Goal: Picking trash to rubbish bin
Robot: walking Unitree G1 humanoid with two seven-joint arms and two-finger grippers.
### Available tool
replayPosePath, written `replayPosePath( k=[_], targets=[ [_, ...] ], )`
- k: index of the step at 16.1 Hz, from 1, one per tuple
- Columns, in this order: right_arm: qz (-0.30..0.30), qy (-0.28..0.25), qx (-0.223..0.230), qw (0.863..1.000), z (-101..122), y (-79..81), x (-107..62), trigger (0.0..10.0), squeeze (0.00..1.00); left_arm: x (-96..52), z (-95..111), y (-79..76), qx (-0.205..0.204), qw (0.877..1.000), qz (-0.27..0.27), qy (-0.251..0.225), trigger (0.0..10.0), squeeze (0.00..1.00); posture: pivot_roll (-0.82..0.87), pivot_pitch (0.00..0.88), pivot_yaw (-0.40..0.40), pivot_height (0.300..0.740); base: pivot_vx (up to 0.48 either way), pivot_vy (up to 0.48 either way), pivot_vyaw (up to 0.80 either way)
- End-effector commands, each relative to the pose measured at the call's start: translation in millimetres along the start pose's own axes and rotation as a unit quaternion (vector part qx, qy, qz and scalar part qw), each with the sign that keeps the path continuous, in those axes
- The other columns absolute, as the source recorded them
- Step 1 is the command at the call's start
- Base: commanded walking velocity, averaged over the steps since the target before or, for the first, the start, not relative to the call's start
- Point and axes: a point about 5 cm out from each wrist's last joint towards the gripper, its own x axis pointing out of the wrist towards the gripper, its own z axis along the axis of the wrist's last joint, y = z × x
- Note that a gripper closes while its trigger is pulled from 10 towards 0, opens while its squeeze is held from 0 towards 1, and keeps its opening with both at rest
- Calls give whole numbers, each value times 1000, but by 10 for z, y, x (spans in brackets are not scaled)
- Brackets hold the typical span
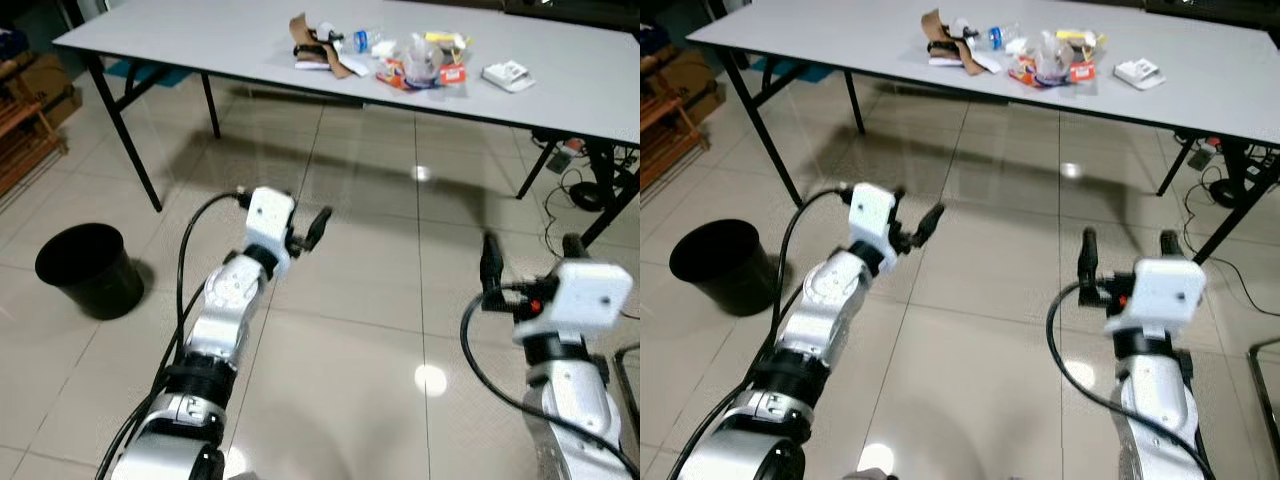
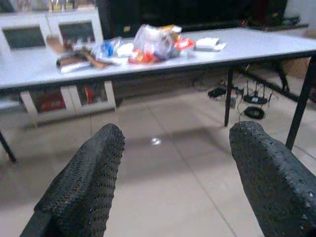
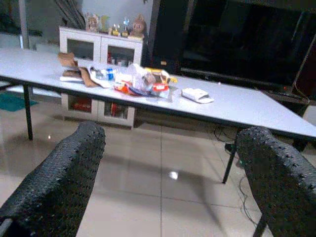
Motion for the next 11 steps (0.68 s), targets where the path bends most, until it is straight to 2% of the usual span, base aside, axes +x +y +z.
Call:
replayPosePath(
  k=[1, 4, 5, 8, 11],
  targets=[
    [-2, 0, -22, 1000, 55, -19, 12, 10000, 0, -21, 21, -29, 0, 1000, -10, 1, 10000, 0, 33, 94, 13, 740, 0, 0, 0],
    [9, 3, -32, 999, 119, 45, 29, 10000, 0, -215, -62, 11, 15, 999, -40, 33, 10000, 0, 55, 92, -2, 740, 0, 0, 0],
    [1, 11, -18, 1000, 97, 85, 19, 10000, 0, -383, -150, 22, 27, 997, -52, 49, 10000, 0, 79, 96, -14, 740, 0, 0, 0],
    [-6, 24, -5, 1000, 36, 160, -30, 10000, 0, -617, -255, 32, 38, 996, -44, 66, 10000, 0, 95, 97, -27, 740, 0, 0, 0],
    [-46, 44, -5, 998, -51, 111, -105, 10000, 0, -648, -291, 123, 36, 997, 14, 66, 10000, 0, 123, 105, -54, 740, 0, 0, 0]
  ],
)
